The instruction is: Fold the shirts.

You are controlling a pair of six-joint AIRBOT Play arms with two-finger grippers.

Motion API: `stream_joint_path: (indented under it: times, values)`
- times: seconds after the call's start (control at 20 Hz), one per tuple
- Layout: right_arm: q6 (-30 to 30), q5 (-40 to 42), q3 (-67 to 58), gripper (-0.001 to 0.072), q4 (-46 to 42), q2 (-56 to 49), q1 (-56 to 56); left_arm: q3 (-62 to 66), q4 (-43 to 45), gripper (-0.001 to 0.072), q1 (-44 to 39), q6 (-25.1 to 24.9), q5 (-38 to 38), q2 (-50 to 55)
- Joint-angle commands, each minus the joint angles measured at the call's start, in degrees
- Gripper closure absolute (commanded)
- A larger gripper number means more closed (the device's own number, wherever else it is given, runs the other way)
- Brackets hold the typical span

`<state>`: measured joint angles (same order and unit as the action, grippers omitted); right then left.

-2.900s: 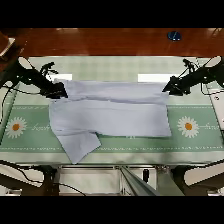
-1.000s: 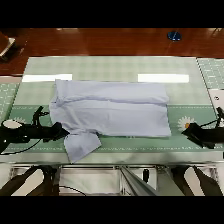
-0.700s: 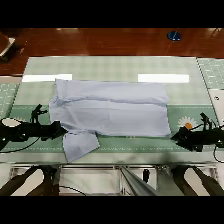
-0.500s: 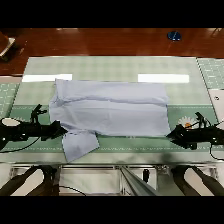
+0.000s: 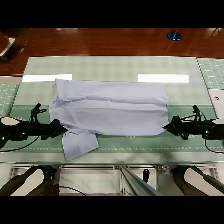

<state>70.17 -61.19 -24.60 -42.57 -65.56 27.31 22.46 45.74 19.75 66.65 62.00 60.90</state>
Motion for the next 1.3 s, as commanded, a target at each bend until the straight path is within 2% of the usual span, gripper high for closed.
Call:
stream_joint_path:
  times: [0.0, 0.2, 0.4, 0.55, 0.7, 0.8, 0.95, 1.0, 1.05, 1.1, 1.15, 1.25]
  values:
    - [-5.46, -6.08, -5.29, 0.0691, 3.85, -0.70, -0.04, 4.52, -1.53, 0.0686, -0.02, -0.02, 1.97, -0.04]
    - [-2.62, -5.70, -14.99, 0.0691, 3.98, -1.86, -0.63, 17.16, -3.21, 0.0687, -2.10, 2.16, 1.92, 4.61]
    - [-0.81, -4.13, -26.49, 0.0691, 3.82, -9.97, -7.13, 35.23, -3.21, 0.0687, -7.41, 5.70, 1.92, 17.57]
    - [3.54, -1.62, -34.07, 0.0691, 2.43, -16.55, -8.63, 49.77, -2.97, 0.0687, -9.51, 10.05, 2.75, 26.86]
    - [4.61, -2.19, -39.91, 0.0691, 2.14, -22.01, -8.96, 61.96, -0.87, 0.0687, -10.67, 11.78, 8.00, 36.28]
    - [5.29, -1.99, -42.29, 0.0691, 1.53, -24.44, -8.92, 66.95, 1.70, 0.0687, -10.80, 14.71, 9.55, 40.81]
    - [5.18, -1.55, -44.24, 0.0691, 2.08, -27.74, -8.96, 69.83, 2.29, 0.0686, -11.04, 14.97, 10.14, 45.09]
    - [4.02, -0.02, -44.24, 0.0670, 3.34, -28.65, -8.96, 69.83, 2.32, 0.0675, -11.28, 14.86, 10.58, 46.14]
    - [3.32, 1.14, -44.24, 0.0550, 4.94, -29.35, -8.98, 69.83, 2.32, 0.0551, -11.61, 14.88, 10.58, 47.12]
    - [2.84, 2.32, -44.24, 0.0396, 6.12, -29.90, -8.96, 69.83, 2.32, 0.0241, -11.96, 14.86, 10.93, 47.84]
    - [2.73, 2.91, -44.26, 0.0294, 5.86, -29.99, -8.96, 69.85, 2.54, 0.0199, -12.02, 14.43, 11.34, 48.06]
    - [2.64, -0.07, -45.00, 0.0294, 4.50, -29.57, -7.28, 71.65, 10.12, 0.0200, -10.99, 17.88, 14.75, 47.12]
